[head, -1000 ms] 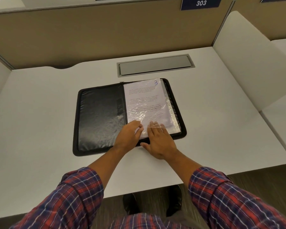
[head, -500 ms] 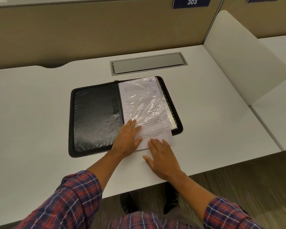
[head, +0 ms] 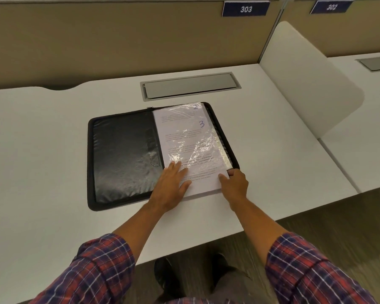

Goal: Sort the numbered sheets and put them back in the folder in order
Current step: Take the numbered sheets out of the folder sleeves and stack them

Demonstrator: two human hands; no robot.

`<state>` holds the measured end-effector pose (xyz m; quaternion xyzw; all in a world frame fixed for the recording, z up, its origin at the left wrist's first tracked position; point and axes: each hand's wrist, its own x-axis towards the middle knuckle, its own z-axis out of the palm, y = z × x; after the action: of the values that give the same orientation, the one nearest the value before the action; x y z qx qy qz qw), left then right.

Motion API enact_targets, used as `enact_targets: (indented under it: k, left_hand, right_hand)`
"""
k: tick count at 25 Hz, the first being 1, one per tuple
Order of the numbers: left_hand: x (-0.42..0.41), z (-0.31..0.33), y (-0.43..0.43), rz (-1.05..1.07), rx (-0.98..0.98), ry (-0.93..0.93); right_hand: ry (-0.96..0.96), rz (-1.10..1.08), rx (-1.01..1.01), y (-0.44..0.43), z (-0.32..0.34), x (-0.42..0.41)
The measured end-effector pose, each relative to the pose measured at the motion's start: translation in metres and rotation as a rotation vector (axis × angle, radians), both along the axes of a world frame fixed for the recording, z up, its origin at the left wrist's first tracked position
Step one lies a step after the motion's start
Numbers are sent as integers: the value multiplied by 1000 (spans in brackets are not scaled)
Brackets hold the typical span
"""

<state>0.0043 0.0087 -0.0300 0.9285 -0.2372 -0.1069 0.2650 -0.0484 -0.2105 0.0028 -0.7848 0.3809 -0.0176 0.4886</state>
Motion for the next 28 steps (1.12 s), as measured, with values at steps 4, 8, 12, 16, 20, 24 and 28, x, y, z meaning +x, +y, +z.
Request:
enact_targets:
  k: [4,8,12,16,20,24,28]
  left_hand:
    - [-13,7,-1,244,-347,36]
    - [-35,23,-14,650,-456,-3]
    - [-49,32,-30,842,-493,131]
    - [-58,51,-40,1100,-590,253]
    - [-68,47,-36,1172,-658,474]
    - [-76,46,-36,1154,-747,673]
    - [-94,49,-40,1122,-742,677]
  right_hand:
    - [-15,-8,88,-7,3,1]
    - [70,26,252,-26,-3,-15]
    - [94,87,447,-39,-1,-44]
    - [125,131,587,-55,-1,-63]
    - [248,202,803,-74,3,-77]
    - [377,418,761,-89,9,-82]
    - [252,460,482,-91,18,-58]
